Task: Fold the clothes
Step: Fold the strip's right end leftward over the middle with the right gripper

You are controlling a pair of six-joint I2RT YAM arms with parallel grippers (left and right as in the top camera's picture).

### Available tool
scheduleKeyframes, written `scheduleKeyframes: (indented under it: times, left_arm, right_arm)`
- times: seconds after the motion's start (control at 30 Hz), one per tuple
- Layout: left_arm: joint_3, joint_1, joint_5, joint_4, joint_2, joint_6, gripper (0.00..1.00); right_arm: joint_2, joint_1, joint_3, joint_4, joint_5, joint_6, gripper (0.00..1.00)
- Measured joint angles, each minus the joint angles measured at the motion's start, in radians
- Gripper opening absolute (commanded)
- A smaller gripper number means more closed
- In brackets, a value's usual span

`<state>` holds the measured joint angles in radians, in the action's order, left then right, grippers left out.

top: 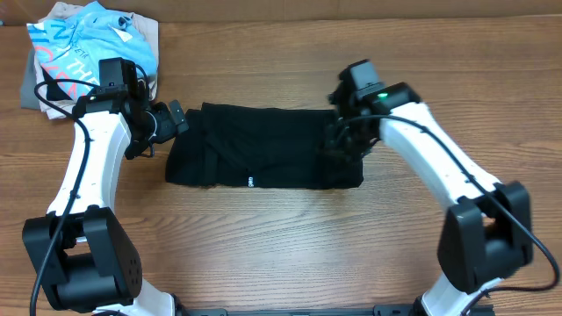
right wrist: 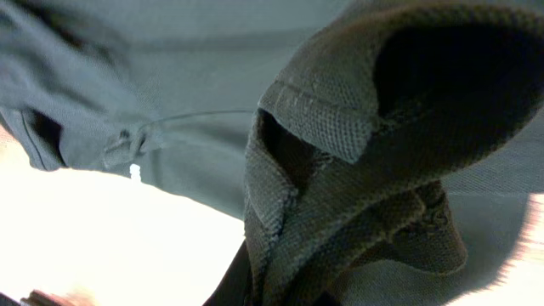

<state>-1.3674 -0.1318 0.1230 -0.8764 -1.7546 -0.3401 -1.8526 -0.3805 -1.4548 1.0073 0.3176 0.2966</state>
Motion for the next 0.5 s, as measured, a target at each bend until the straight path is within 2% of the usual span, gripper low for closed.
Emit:
scheduleKeyframes:
  times: [0.17,0.2,0.23,0.27,0.3,0.33,0.4,0.5]
  left_arm:
    - [0.0,0.0,0.0,0.0,0.0,0.0,1.0]
    - [0.0,0.0,0.0,0.0,0.0,0.0,1.0]
    - [0.0,0.0,0.0,0.0,0.0,0.0,1.0]
    - [0.0,0.0,0.0,0.0,0.0,0.0,1.0]
    - [0.0,0.0,0.0,0.0,0.0,0.0,1.0]
    - [0.0,0.0,0.0,0.0,0.0,0.0,1.0]
    - [0.0,0.0,0.0,0.0,0.0,0.0,1.0]
    - [0.0,0.0,0.0,0.0,0.0,0.0,1.0]
  right_arm:
    - [-0.047,-0.07,0.0,-0.058,0.02,0.052,0.04]
    - [-0.053,-0.081,0.0,-0.073,0.022,0.065,0.09]
    - [-0.057,-0.089,0.0,-0.084,0.024,0.078,0.26]
    - [-0.062,-0.098,0.0,-0.096,0.024,0.095,0.55]
    - [-0.068,-0.106,0.0,-0.107,0.028,0.105,0.78]
    - [-0.072,-0.111,0.0,-0.114,0.03,0.109,0.91]
    - [-0.079,-0.121,0.0,-0.124,0.035,0.122,1.0]
    - [-0.083,-0.125,0.0,-0.122,0.034,0.126,1.0]
